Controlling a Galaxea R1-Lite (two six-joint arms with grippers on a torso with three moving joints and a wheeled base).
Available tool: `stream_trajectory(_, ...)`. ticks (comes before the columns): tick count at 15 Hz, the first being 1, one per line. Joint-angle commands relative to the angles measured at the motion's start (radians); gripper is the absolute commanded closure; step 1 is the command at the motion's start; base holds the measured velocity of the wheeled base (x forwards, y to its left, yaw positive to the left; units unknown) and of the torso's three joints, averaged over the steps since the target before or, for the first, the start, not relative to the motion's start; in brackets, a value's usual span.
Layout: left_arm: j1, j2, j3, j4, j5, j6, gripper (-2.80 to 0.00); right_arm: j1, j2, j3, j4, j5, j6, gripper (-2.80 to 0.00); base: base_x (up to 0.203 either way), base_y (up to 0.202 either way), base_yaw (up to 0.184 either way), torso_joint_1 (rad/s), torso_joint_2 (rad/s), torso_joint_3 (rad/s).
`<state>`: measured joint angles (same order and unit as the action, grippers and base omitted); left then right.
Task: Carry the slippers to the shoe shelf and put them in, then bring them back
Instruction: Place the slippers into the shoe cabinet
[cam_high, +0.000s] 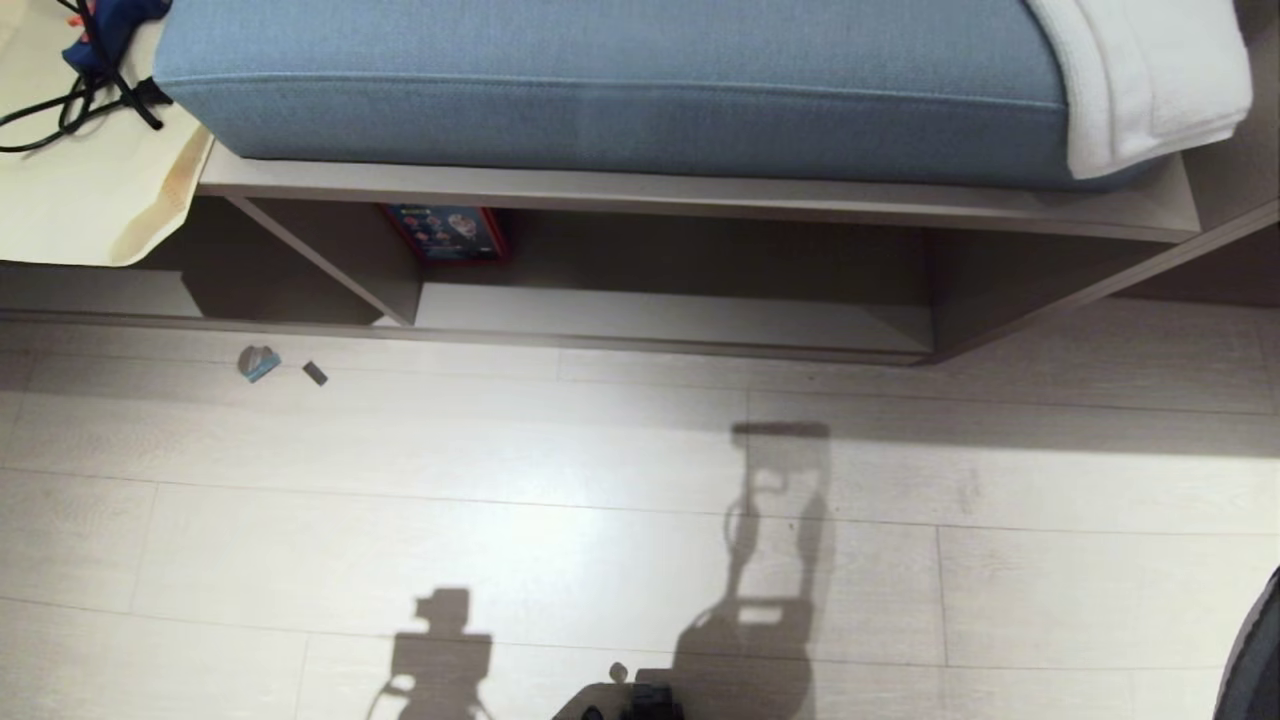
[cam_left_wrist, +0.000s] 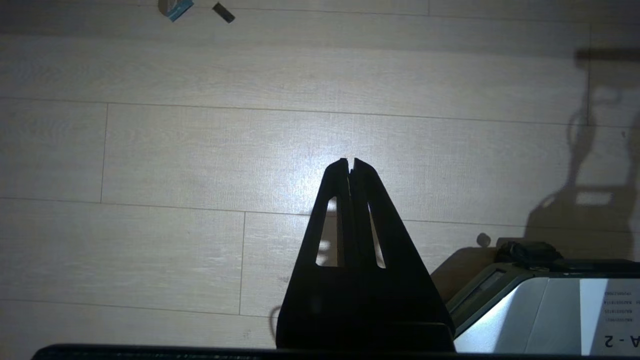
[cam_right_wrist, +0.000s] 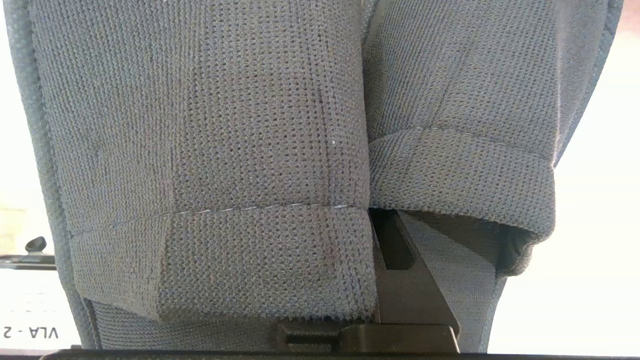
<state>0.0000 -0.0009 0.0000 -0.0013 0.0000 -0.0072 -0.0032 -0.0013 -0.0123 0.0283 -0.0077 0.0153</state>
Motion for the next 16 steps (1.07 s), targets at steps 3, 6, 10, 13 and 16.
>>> stream_trajectory(3, 0.0, 0.001, 0.0, 0.0, 0.0, 0.0, 0.0, 0.0, 0.0, 0.0, 0.001, 0.0, 0.0, 0.0, 0.0, 0.0, 0.0, 0.001, 0.0, -0.203)
stream_trajectory(6, 0.0, 0.001, 0.0, 0.0, 0.0, 0.0, 0.0, 0.0, 0.0, 0.0, 0.001, 0.0, 0.0, 0.0, 0.0, 0.0, 0.0, 0.002, 0.0, -0.189)
stream_trajectory(10, 0.0, 0.001, 0.0, 0.0, 0.0, 0.0, 0.0, 0.0, 0.0, 0.0, 0.001, 0.0, -0.002, 0.0, 0.0, 0.0, 0.0, 0.004, 0.0, -0.195)
stream_trajectory(13, 0.0, 0.001, 0.0, 0.0, 0.0, 0.0, 0.0, 0.0, 0.0, 0.0, 0.001, 0.0, -0.001, 0.0, 0.0, 0.0, 0.0, 0.002, 0.0, -0.2)
stream_trajectory(16, 0.0, 0.001, 0.0, 0.0, 0.0, 0.0, 0.0, 0.0, 0.0, 0.0, -0.001, -0.009, 0.02, 0.0, 0.0, 0.0, 0.0, 0.004, 0.0, -0.197)
